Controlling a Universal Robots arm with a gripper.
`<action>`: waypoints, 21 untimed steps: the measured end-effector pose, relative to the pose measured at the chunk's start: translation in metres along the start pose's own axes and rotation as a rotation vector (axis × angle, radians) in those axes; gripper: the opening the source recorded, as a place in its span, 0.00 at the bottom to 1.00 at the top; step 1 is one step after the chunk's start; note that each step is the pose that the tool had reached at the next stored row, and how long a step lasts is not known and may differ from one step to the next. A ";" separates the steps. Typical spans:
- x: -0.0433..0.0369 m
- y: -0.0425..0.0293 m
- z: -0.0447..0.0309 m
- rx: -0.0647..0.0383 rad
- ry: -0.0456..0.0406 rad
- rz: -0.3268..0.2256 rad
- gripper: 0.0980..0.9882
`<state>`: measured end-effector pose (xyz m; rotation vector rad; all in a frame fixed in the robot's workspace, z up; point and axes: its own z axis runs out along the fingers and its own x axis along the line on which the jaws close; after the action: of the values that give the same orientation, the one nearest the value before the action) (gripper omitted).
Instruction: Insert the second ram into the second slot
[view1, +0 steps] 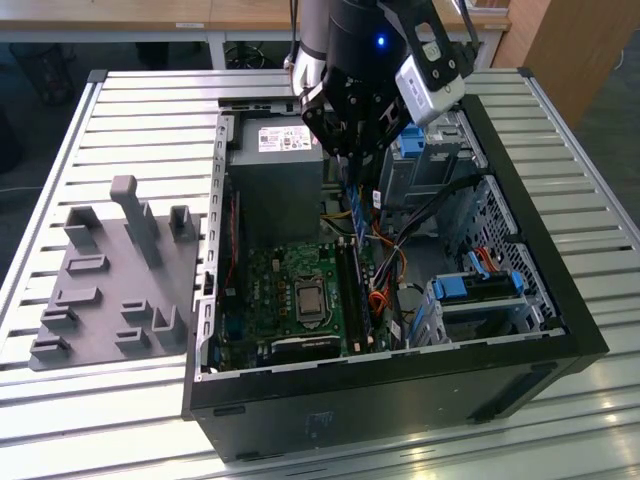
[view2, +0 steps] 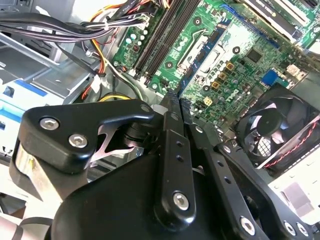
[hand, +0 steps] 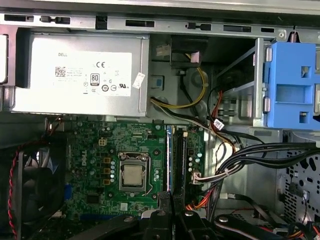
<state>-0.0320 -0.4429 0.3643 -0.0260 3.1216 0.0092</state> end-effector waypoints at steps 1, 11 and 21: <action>0.0000 -0.0004 0.0005 0.000 0.0000 0.001 0.04; 0.0002 -0.0083 0.0056 0.000 -0.0001 0.003 0.04; 0.0003 -0.0093 0.0105 0.001 0.0000 0.003 0.04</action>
<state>-0.0319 -0.4522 0.3538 -0.0212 3.1217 0.0084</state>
